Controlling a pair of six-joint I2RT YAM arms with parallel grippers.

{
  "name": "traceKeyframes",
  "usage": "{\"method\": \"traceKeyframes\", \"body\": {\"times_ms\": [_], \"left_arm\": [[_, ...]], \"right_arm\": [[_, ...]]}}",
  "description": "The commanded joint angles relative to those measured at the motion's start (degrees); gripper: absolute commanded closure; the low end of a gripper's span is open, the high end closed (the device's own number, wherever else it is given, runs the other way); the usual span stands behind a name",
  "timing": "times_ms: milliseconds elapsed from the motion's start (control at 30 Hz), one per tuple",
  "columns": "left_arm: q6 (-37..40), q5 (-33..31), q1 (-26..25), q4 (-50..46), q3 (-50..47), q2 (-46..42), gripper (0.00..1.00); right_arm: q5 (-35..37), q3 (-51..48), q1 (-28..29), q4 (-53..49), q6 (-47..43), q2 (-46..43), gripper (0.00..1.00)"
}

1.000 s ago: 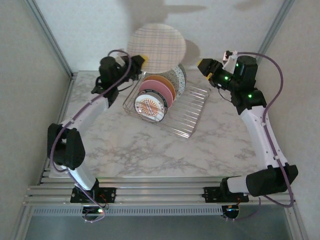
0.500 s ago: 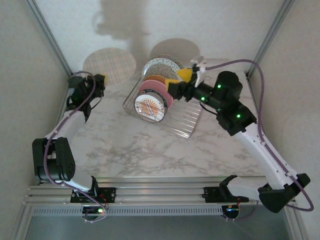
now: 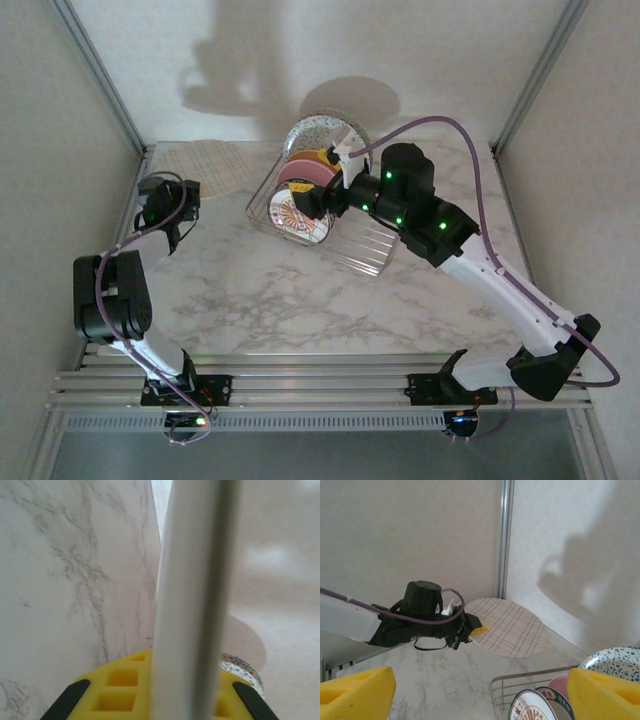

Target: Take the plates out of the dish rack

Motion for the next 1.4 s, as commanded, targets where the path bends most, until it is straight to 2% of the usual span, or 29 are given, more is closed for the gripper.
{"method": "traceKeyframes", "body": {"times_ms": [0,433,1033,1233,1367], "left_arm": [[1.86,-0.21,0.7,8.6,1.23,2.89,1.0],[2.93,1.23,1.59,12.93,6.12,15.32,1.0],[3.21,3.31,2.39,12.0,12.92,25.65,1.0],[3.87,4.6,2.35,8.7,14.25,26.23,0.7],[4.37,4.82,2.35,5.81,14.62,25.62,0.58]], "right_arm": [[0.03,2.47,0.74,-0.19,-0.53,0.05,0.11],[0.76,2.59,0.68,-1.45,0.87,-0.12,0.11],[1.22,2.58,0.73,-1.91,2.87,0.35,0.11],[1.42,2.76,0.74,-2.19,3.26,0.54,0.11],[1.75,2.85,0.69,-2.42,3.29,0.53,0.11]]}}
